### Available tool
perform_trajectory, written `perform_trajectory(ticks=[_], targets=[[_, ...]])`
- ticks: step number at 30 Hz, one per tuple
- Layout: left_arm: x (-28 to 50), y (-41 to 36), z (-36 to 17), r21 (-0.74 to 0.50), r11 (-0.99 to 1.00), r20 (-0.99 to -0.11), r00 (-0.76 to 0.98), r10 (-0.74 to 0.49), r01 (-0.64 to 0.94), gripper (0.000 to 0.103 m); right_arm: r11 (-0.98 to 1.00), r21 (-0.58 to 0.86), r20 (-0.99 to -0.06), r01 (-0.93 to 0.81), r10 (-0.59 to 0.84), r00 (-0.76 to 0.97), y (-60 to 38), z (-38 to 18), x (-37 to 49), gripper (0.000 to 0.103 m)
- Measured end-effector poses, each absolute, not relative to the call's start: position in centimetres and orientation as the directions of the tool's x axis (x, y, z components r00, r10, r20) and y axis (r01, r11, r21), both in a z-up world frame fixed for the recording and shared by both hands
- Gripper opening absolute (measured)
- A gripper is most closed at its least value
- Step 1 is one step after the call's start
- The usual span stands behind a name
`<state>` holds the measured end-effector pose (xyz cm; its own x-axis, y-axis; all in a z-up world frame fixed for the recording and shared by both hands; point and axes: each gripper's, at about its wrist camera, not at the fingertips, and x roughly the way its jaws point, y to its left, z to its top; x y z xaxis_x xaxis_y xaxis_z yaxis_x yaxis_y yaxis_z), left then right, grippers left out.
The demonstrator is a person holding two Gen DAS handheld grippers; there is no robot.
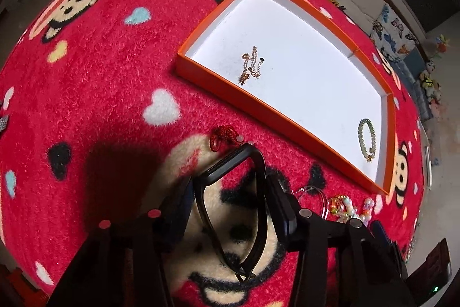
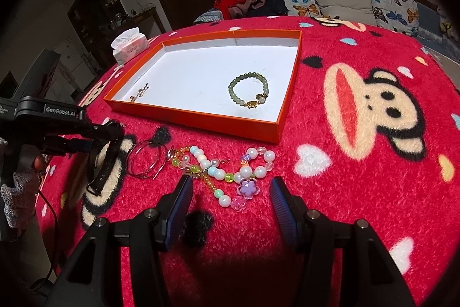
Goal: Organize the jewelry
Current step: 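Adjust the left gripper's hold on the black strap, then lift the black strap with the left gripper while the right gripper grasps the white-and-pink beaded bracelet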
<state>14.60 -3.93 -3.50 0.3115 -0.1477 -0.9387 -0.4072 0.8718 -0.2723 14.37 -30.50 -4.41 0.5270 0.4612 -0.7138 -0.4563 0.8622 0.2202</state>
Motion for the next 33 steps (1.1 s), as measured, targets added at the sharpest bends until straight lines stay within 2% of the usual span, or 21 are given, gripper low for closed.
perform_trajectory(ticks=[10,11,15,19,24,28,33], targets=[[13.7,-4.4,-0.9,-0.289,0.92,-0.914,0.361,-0.183,-0.264,0.051,0.889,0.193,-0.723,-0.415,0.415,0.552,-30.5,-4.1,14.8,0.061],[13.6,-4.4,-0.7,-0.286,0.924,-0.913,0.365,-0.182,-0.254,0.051,0.893,0.187,-0.725,-0.41,0.407,0.556,-30.3,-4.1,14.9,0.059],[13.6,-4.2,-0.1,-0.281,0.936,-0.906,0.38,-0.187,-0.211,0.051,0.908,0.146,-0.725,-0.392,0.368,0.583,-29.5,-4.0,15.0,0.038],[13.7,-3.8,0.1,-0.292,0.94,-0.902,0.379,-0.209,-0.177,0.051,0.915,0.106,-0.724,-0.389,0.339,0.6,-28.9,-4.0,15.0,0.028],[13.9,-3.4,0.4,-0.289,0.946,-0.896,0.389,-0.215,-0.144,0.051,0.922,0.007,-0.744,-0.386,0.263,0.614,-27.9,-4.5,15.0,0.023],[13.9,-2.9,0.9,-0.289,0.949,-0.89,0.402,-0.217,-0.127,0.051,0.92,-0.038,-0.746,-0.39,0.233,0.624,-27.7,-4.5,14.8,0.012],[13.8,-2.4,2.0,-0.285,0.954,-0.882,0.417,-0.22,-0.099,0.051,0.921,-0.045,-0.737,-0.386,0.23,0.635,-27.8,-4.0,14.1,0.012]])
